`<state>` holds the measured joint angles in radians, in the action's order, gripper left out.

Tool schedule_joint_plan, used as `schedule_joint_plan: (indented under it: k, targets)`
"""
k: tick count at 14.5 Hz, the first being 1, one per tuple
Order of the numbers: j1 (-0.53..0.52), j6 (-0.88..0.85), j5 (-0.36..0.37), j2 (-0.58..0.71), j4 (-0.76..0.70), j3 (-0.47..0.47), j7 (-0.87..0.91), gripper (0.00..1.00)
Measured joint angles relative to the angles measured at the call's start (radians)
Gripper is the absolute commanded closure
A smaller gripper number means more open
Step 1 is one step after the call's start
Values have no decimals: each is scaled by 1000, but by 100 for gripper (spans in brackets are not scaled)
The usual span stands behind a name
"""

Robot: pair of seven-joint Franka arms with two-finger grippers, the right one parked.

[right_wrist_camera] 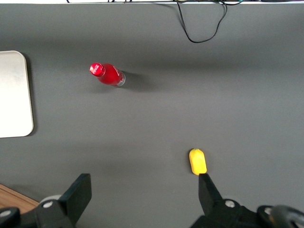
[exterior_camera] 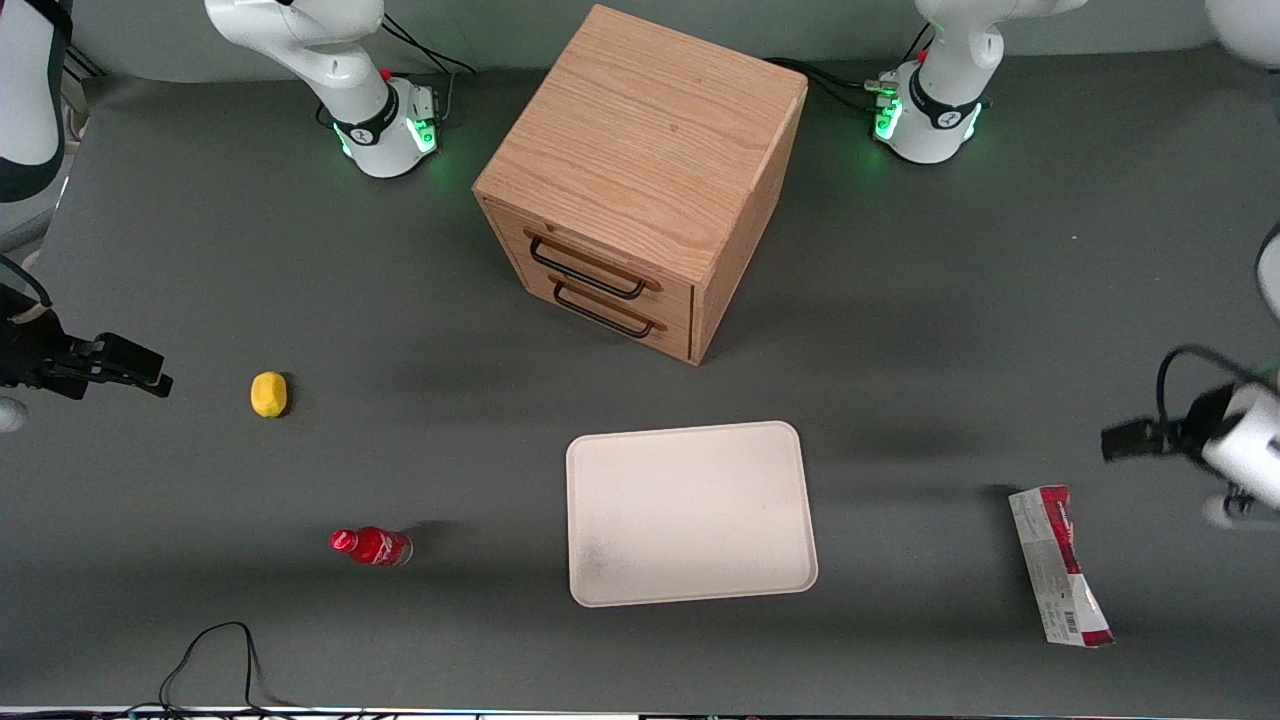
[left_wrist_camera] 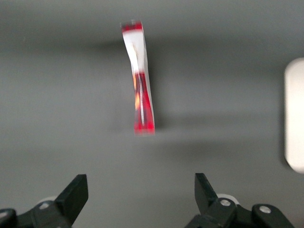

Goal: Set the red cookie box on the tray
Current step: 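Move the left gripper down over the red-and-white cookie box, then close the left gripper on the end of the cookie box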

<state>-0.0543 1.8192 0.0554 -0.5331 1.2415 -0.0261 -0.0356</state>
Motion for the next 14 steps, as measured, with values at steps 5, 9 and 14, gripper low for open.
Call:
schedule_joint_plan:
  k: [5,9,14]
  targets:
    - [0,277,0,-236,-48,16,0,0]
    - [0,417,-1,-363,-44,22,0,7]
    - [-1,433,-1,-412,-38,30,0,100]
